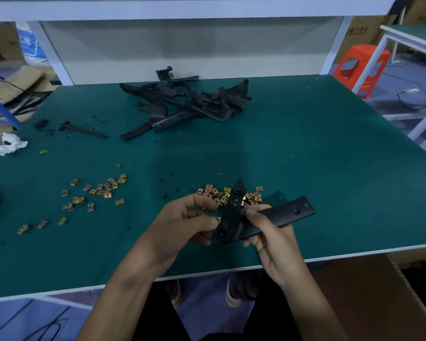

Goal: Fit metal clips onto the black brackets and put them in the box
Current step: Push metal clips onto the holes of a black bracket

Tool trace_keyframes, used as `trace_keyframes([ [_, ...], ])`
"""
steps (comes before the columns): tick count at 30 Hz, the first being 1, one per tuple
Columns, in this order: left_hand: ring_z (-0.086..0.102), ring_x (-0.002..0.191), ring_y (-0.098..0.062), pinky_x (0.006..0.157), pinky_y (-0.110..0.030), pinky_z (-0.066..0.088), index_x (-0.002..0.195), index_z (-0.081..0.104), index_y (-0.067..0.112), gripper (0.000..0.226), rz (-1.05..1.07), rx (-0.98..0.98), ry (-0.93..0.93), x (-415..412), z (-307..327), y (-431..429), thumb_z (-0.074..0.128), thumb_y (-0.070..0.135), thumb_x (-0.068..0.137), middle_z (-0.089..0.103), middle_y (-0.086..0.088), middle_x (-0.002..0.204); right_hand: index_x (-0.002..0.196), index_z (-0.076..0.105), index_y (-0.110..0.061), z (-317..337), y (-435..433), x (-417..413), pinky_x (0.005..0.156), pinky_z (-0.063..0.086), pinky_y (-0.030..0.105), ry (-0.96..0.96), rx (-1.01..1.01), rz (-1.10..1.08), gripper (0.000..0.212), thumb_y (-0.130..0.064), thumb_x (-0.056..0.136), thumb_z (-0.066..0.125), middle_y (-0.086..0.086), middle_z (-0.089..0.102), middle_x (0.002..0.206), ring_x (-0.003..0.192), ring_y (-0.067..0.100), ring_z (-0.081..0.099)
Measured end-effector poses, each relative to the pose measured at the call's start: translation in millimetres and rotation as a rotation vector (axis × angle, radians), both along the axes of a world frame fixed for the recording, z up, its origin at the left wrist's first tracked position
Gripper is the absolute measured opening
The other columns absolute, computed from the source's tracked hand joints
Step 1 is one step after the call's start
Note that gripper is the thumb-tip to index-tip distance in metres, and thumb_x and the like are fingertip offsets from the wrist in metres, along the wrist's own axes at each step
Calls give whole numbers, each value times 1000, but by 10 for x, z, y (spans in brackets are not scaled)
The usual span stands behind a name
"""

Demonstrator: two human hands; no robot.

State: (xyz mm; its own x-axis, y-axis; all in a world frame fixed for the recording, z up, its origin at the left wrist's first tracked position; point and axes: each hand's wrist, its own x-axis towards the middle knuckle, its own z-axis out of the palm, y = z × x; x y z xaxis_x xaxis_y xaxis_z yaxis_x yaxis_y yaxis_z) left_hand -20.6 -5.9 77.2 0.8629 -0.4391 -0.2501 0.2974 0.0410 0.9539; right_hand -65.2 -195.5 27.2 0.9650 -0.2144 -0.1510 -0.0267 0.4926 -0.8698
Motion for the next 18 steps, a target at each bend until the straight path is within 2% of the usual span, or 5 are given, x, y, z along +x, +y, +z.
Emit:
trace_keyframes([
  [3, 55, 55, -13, 51, -23, 48, 103, 67, 9, 33, -60, 62, -12, 42, 4, 68, 73, 9, 70, 61, -6, 66, 76, 74, -15, -14, 1, 0, 43, 50, 25, -1, -17, 13, 13, -6, 85, 70, 12, 69, 72, 56, 16, 64],
  [7, 56, 54, -14, 51, -23, 47, 106, 70, 15, 37, -144, 116, -4, 98, 12, 126, 76, 10, 70, 63, -8, 67, 79, 71, -14, -16, 3, -5, 42, 49, 26, -1, -38, 28, 8, -8, 81, 75, 12, 66, 73, 57, 18, 63],
  [13, 60, 56, -12, 48, -19, 41, 121, 66, 19, 54, -306, 230, -49, 153, 49, 93, 79, 14, 69, 68, -6, 66, 75, 69, -17, -27, 4, 13, 41, 45, 28, -9, -134, 38, 26, 4, 91, 67, 11, 63, 71, 56, 19, 60],
  [16, 61, 59, -11, 49, -19, 40, 123, 65, 24, 55, -324, 225, -80, 188, 62, 34, 81, 19, 70, 71, -5, 72, 79, 67, -12, -29, -9, 25, 40, 43, 27, -4, -98, -10, 18, 0, 92, 66, 13, 63, 71, 54, 18, 59],
  [18, 62, 62, -8, 51, -17, 41, 120, 69, 26, 45, -321, 164, -101, 254, 52, -19, 79, 29, 77, 73, -1, 80, 77, 69, -14, -14, -19, 36, 40, 45, 24, 0, -6, -1, 10, -10, 87, 69, 11, 65, 70, 54, 15, 59],
])
